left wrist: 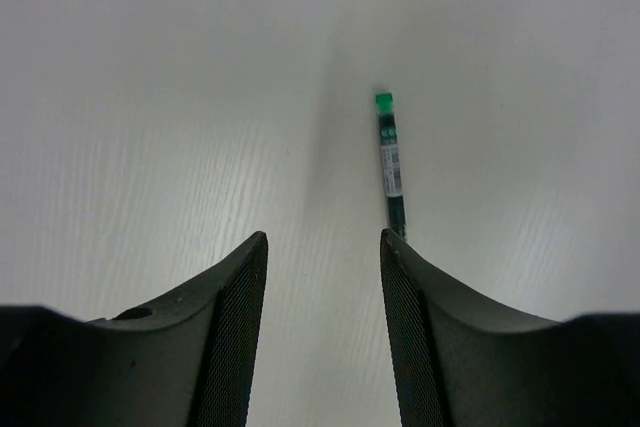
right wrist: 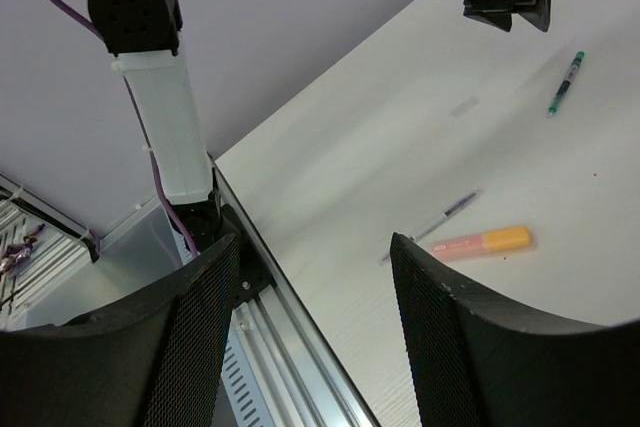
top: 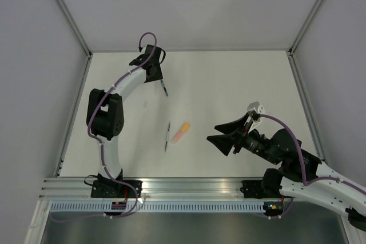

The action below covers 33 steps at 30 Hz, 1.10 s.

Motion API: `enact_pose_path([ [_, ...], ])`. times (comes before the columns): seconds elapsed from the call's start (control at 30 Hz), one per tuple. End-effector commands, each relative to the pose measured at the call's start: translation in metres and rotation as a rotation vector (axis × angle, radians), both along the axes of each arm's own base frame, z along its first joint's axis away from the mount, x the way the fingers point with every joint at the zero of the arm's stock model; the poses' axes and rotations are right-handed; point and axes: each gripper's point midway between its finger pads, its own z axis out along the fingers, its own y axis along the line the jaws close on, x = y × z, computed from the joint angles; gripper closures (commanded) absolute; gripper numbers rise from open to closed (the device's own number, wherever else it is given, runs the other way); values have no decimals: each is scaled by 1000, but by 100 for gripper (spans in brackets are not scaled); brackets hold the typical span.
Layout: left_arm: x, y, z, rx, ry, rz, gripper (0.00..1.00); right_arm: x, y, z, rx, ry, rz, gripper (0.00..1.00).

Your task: Insert the pens into the pen caps

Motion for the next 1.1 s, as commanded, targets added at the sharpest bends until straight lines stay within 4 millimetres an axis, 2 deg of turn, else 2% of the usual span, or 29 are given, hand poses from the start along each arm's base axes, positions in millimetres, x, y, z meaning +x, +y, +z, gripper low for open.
enact_pose_path([
  [0.0,21,-3,14,4,-33,-47,46,-4,-6,14,43,-16,3,32],
  [0.13,34,-7,3,-17,-21,-50,46,-4,-11,17,44,-30,-10,32],
  [0.17,36,-9,-9,-16,1,-55,46,-4,-12,17,46,-31,-13,32],
  [0.23,41,-14,-15,-26,10,-62,46,-4,-12,17,46,-31,-13,32],
  [0.27,42,-16,-28,-25,37,-65,46,-4,-12,17,46,-31,-11,32],
  [0.37,45,-24,-36,-54,55,-83,46,-4,-12,17,46,-31,-8,32],
  [0.57,42,-28,-54,-77,92,-78,47,-5,-10,16,42,-33,-2,32],
  [0.73,32,-28,-75,-80,156,-74,49,-5,-8,14,37,-29,4,32],
  [1.07,26,-24,-87,-59,195,-56,52,-6,-7,16,44,-35,11,32],
])
